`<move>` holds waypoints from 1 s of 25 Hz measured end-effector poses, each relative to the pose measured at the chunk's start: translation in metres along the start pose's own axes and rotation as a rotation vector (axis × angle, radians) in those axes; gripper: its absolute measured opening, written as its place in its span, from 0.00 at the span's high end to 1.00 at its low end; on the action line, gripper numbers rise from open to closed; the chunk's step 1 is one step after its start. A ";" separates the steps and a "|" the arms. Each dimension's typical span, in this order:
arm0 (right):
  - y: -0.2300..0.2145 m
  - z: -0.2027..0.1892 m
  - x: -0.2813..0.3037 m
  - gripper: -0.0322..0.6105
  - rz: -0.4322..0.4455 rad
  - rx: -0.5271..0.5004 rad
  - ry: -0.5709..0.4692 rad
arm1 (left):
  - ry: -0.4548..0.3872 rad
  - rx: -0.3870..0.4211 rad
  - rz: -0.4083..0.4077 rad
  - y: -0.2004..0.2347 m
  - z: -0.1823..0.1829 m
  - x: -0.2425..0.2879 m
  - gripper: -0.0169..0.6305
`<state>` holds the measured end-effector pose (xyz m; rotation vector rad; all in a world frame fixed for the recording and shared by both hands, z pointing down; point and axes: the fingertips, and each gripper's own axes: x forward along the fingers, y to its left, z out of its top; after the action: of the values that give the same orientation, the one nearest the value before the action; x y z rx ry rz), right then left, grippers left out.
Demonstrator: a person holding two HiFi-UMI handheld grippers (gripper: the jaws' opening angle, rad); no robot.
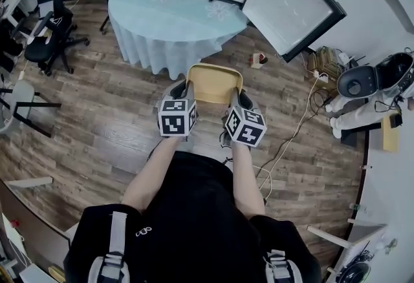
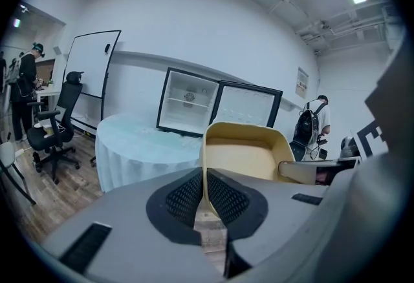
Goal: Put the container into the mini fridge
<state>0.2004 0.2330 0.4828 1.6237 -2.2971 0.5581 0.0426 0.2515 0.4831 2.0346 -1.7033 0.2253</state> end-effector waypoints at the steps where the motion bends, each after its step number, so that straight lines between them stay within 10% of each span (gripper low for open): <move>1: -0.002 0.005 0.006 0.91 0.001 0.001 -0.006 | -0.005 0.004 -0.002 0.001 0.005 0.006 0.94; 25: -0.021 0.107 0.266 0.91 0.007 0.085 -0.025 | 0.024 0.102 0.007 0.099 0.136 0.240 0.94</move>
<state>0.1320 -0.0448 0.5059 1.6711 -2.3272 0.6481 -0.0246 -0.0335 0.4885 2.0901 -1.7174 0.3443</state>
